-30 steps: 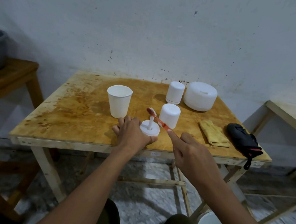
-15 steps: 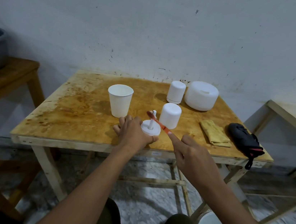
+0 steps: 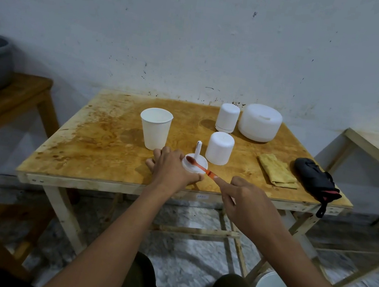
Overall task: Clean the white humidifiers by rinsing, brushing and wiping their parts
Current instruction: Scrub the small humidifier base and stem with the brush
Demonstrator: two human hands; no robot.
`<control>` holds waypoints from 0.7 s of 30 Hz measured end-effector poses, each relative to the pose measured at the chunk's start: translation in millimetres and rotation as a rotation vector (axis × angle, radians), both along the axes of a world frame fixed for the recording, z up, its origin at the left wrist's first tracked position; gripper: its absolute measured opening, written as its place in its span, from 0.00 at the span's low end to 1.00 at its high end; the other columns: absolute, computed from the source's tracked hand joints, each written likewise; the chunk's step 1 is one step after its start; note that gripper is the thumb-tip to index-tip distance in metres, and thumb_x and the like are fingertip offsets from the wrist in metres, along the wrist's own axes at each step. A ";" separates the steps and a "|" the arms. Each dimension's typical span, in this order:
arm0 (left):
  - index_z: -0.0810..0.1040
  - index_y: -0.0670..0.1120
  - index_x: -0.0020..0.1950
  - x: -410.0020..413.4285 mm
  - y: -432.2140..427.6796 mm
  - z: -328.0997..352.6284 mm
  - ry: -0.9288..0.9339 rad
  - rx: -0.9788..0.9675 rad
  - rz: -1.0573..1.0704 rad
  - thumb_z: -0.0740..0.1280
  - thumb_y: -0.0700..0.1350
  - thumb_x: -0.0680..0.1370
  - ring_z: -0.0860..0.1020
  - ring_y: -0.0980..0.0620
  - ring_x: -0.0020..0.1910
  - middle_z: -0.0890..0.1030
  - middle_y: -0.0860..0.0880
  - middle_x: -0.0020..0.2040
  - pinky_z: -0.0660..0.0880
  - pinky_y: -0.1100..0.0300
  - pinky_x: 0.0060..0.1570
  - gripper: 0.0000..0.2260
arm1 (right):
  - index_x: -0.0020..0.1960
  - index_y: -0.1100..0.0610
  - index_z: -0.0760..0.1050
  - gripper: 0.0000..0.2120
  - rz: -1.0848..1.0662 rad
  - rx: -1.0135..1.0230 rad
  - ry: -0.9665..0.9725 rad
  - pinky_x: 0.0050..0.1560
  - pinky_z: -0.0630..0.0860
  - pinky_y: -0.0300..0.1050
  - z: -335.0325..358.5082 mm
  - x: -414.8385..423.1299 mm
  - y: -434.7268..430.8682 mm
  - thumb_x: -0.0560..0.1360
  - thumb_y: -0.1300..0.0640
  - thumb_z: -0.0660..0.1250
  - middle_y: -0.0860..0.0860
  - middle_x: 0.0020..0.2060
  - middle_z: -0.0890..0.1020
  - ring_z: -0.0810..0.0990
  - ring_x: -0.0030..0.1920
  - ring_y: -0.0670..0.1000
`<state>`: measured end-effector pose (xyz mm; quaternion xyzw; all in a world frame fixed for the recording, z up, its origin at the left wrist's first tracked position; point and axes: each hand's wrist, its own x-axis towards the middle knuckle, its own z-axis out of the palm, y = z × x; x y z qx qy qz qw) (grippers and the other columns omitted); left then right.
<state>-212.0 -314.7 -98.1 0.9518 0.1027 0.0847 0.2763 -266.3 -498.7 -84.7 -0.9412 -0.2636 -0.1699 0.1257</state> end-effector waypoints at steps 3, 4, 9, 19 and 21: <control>0.72 0.51 0.68 -0.2 0.9 -0.2 0.016 -0.007 -0.009 0.74 0.65 0.68 0.60 0.46 0.70 0.68 0.48 0.69 0.59 0.49 0.65 0.34 | 0.65 0.56 0.78 0.22 0.004 -0.005 -0.055 0.23 0.54 0.33 4.1 0.2 -1.2 0.72 0.65 0.72 0.46 0.33 0.66 0.64 0.25 0.46; 0.72 0.52 0.69 -0.4 1.5 -0.1 0.018 -0.010 -0.010 0.74 0.65 0.68 0.60 0.46 0.70 0.68 0.48 0.69 0.59 0.49 0.65 0.34 | 0.65 0.56 0.78 0.22 0.007 -0.016 -0.060 0.22 0.54 0.33 3.7 1.0 -2.4 0.71 0.65 0.73 0.47 0.33 0.67 0.64 0.25 0.46; 0.73 0.54 0.69 -1.0 7.1 3.2 0.037 -0.008 -0.063 0.73 0.65 0.68 0.60 0.45 0.69 0.68 0.47 0.67 0.59 0.50 0.63 0.32 | 0.68 0.50 0.75 0.22 0.004 -0.040 -0.011 0.21 0.64 0.40 -2.2 4.0 -11.6 0.76 0.62 0.69 0.48 0.31 0.71 0.68 0.25 0.48; 0.69 0.57 0.73 3.6 14.2 8.2 0.126 0.025 -0.135 0.72 0.66 0.68 0.57 0.44 0.70 0.64 0.45 0.70 0.58 0.50 0.64 0.35 | 0.66 0.46 0.77 0.16 -0.045 0.264 0.222 0.30 0.67 0.38 2.3 -2.7 -1.8 0.80 0.56 0.65 0.47 0.29 0.75 0.71 0.29 0.45; 0.68 0.57 0.73 4.7 15.0 8.3 0.136 0.036 -0.133 0.73 0.66 0.68 0.57 0.44 0.70 0.63 0.45 0.70 0.58 0.49 0.64 0.36 | 0.64 0.47 0.78 0.14 -0.036 0.354 0.325 0.29 0.66 0.34 9.1 -2.2 -2.9 0.80 0.57 0.65 0.45 0.26 0.76 0.70 0.26 0.43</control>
